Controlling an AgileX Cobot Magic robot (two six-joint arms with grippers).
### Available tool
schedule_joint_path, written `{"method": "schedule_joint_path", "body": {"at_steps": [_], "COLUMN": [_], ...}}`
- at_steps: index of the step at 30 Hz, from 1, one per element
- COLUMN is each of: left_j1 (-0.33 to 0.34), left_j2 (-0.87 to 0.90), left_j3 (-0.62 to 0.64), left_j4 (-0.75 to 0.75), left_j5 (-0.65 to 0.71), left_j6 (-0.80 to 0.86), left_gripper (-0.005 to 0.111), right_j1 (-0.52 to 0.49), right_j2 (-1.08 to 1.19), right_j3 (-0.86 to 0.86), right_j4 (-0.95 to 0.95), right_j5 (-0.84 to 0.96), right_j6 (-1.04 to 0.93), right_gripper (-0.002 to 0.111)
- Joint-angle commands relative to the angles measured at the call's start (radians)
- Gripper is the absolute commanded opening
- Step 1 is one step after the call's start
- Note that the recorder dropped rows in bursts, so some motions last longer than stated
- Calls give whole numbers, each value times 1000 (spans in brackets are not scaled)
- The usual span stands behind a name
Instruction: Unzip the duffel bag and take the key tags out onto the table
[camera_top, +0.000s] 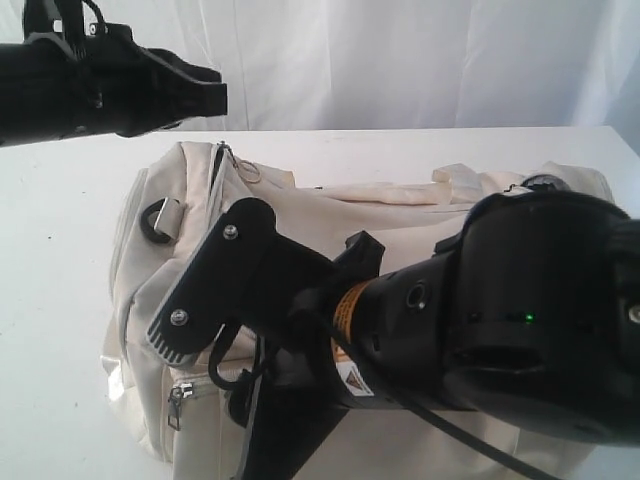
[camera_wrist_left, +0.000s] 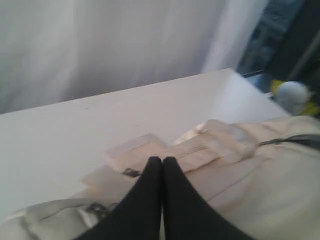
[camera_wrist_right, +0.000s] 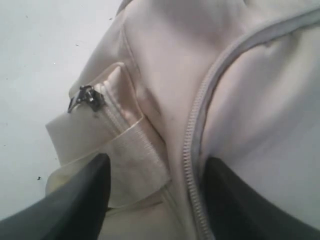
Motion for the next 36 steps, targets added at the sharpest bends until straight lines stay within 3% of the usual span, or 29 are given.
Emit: {"method": "schedule_joint_path", "body": {"at_steps": [1, 5, 8, 12, 15, 20, 26, 31, 36], "left_j1": [157, 310, 347, 333, 314, 310, 299, 139, 46], "left_j2": [11, 50, 33, -25, -70, -209, -510, -634, -644], "left_j3": [-5, -101, -164, -204, -211, -160, 54, 206, 286], "left_j4": [109, 653, 911, 954, 950, 967, 942, 975, 988], "left_j5": [357, 691, 836, 909, 929, 1070, 937, 730, 597], "left_j6": [-274, -699, -829, -809, -784, -788, -742, -646, -636], "left_gripper": [0, 0, 0, 0, 0, 0, 0, 0, 0], "right_j1": [1, 1, 1, 1, 1, 1, 1, 1, 1], "right_j2": [-3, -3, -3, -23, -65, -223, -270, -253, -196], "right_j3": [-2, -2, -2, -8, -43, -106, -106, -106, -106], "right_j4": [5, 4, 4, 1, -3, -106, -171, -276, -278], "right_j5": [-2, -6, -15, 5, 79, 364, 538, 633, 702], "right_j6": [15, 15, 15, 17, 17, 4, -178, -140, -199], "right_gripper": [53, 53, 58, 69, 69, 69, 62, 61, 61]}}
